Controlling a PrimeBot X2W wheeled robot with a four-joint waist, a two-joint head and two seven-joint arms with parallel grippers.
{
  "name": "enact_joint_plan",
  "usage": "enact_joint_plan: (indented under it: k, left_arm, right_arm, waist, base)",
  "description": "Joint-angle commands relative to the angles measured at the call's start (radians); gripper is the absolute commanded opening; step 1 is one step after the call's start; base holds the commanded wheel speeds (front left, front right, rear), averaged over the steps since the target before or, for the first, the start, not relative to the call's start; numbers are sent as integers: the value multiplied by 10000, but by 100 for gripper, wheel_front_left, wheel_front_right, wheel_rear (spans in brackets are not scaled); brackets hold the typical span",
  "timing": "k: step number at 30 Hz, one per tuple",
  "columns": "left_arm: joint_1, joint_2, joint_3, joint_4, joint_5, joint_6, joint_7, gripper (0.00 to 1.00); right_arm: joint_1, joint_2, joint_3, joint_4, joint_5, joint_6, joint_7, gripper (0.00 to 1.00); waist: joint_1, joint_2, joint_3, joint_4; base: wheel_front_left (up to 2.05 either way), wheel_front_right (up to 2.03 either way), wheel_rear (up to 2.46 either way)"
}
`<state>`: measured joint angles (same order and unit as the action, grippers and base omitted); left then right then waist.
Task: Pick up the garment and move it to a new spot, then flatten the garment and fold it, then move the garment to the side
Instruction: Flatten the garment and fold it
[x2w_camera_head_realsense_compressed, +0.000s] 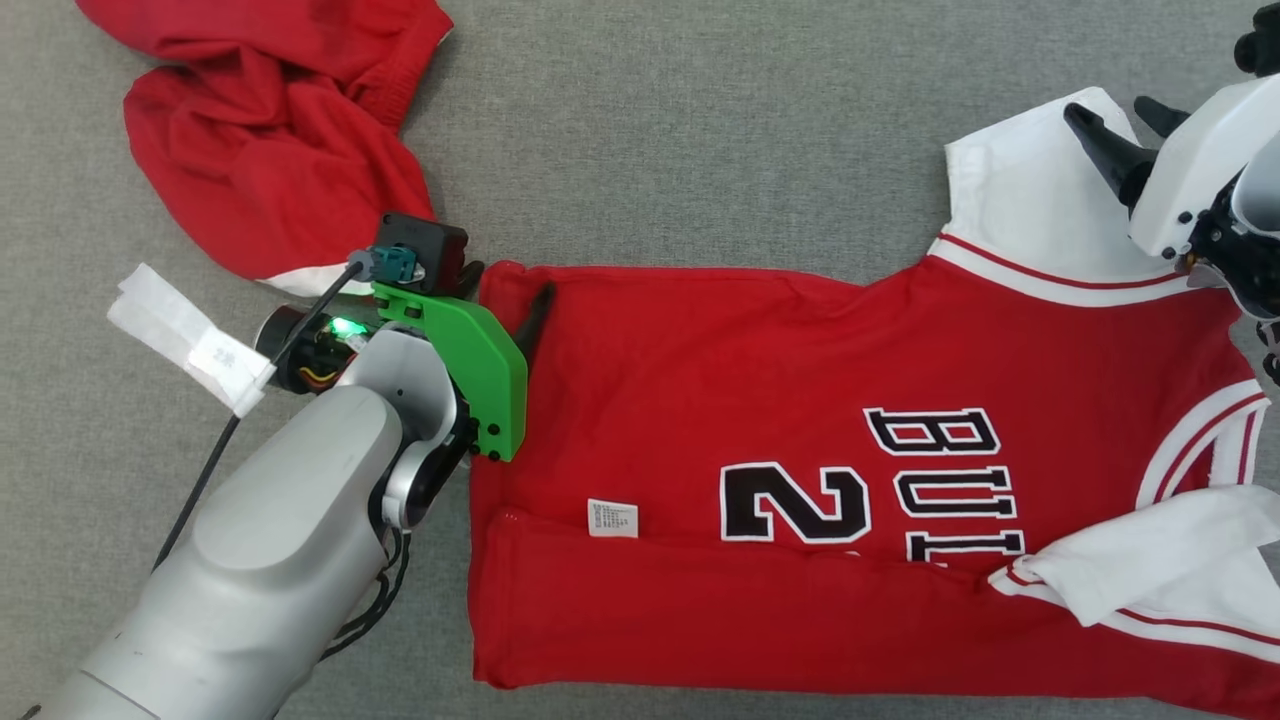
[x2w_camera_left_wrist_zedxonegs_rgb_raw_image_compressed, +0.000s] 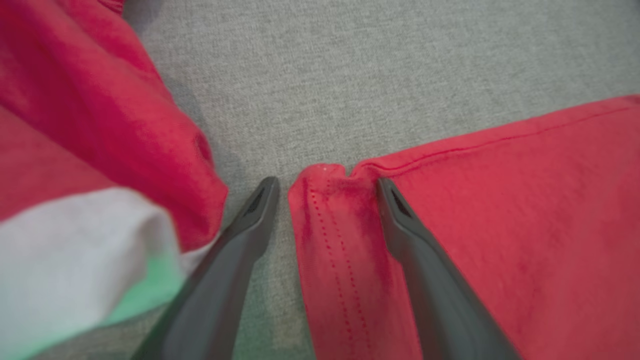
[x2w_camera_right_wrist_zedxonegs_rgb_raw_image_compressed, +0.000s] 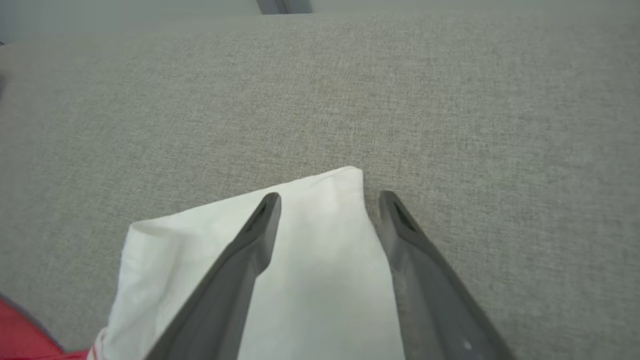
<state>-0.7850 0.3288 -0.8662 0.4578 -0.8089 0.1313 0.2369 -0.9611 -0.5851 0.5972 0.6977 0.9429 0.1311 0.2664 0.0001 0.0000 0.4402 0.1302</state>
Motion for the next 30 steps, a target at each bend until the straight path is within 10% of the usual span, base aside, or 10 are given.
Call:
enact_joint_plan:
  k: [1, 8, 10, 12, 13, 30]
  left_arm:
    - [25, 29, -61, 96, -50, 21, 140, 100]
    - [25, 172, -64, -19, -155, 2, 288, 100]
    - [38, 206, -89, -9, -183, -24, 345, 100]
    - [15, 229, -92, -43, -195, -35, 376, 36]
    - [-13, 227, -81, -96, -190, -41, 325, 2]
    - [603, 960, 294, -531, -623, -69, 184, 0]
  right_arm:
    - [-160, -137, 148, 122, 107, -7, 45, 100]
    - [-496, -194, 768, 688, 570, -7, 113, 100]
    - [-489, -186, 973, 690, 757, -7, 150, 64]
    - [-552, -190, 1152, 597, 906, -5, 7, 0]
    - [-575, -187, 1200, 545, 986, -5, -108, 0]
    - [-210, -375, 2185, 533, 1997, -9, -3274, 0]
  waist:
    - [-1, 0, 102, 127]
    - [-1, 0, 215, 178]
    - [-1, 0, 234, 166]
    - [-1, 0, 234, 141]
    - [-1, 0, 223, 129]
    - [-1, 0, -1035, -494]
  base:
    - [0, 0, 0]
    - [0, 0, 0]
    - [0, 0, 0]
    - [0, 0, 0]
    - [0, 0, 0]
    - [0, 0, 0]
